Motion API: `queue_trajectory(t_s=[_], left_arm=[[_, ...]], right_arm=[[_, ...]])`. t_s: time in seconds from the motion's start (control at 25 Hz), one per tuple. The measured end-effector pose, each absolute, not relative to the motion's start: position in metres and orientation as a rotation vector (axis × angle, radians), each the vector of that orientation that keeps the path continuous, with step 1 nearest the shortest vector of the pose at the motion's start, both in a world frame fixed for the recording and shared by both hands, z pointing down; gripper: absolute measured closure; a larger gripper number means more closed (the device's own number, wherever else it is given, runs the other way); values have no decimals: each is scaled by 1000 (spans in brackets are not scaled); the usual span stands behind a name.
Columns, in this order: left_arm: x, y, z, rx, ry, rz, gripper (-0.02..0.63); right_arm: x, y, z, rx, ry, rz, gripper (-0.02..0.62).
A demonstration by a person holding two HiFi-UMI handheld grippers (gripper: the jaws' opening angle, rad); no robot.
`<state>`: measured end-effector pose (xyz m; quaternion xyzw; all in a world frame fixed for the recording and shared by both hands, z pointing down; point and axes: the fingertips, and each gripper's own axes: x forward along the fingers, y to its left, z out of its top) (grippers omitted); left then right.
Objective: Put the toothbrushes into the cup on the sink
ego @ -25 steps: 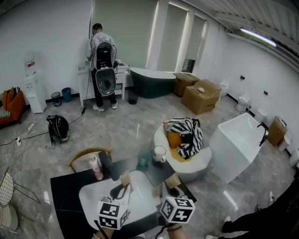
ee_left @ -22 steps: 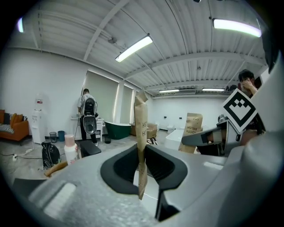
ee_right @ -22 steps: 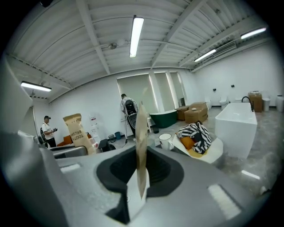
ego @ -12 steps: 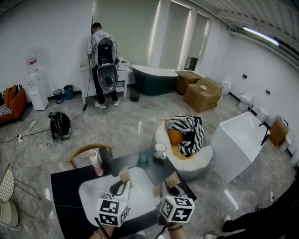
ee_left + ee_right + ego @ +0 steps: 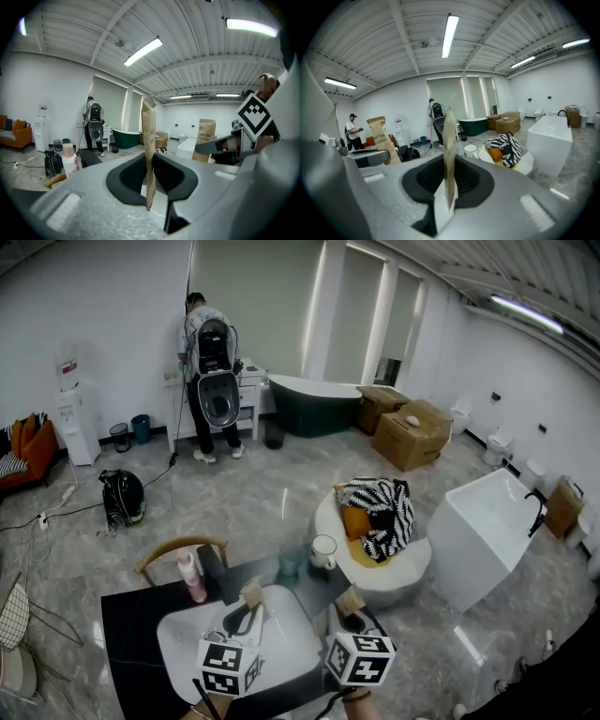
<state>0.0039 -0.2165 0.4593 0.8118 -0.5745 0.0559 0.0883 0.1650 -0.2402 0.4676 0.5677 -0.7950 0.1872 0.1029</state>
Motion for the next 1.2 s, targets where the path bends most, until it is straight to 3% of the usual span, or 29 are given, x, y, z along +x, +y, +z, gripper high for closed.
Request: queue_trajectory(t_s=[1.2], left_arm=[[10, -289, 487, 2313, -1770, 157, 554]], right_arm=[[202, -364, 477, 1694, -2347, 533, 546]])
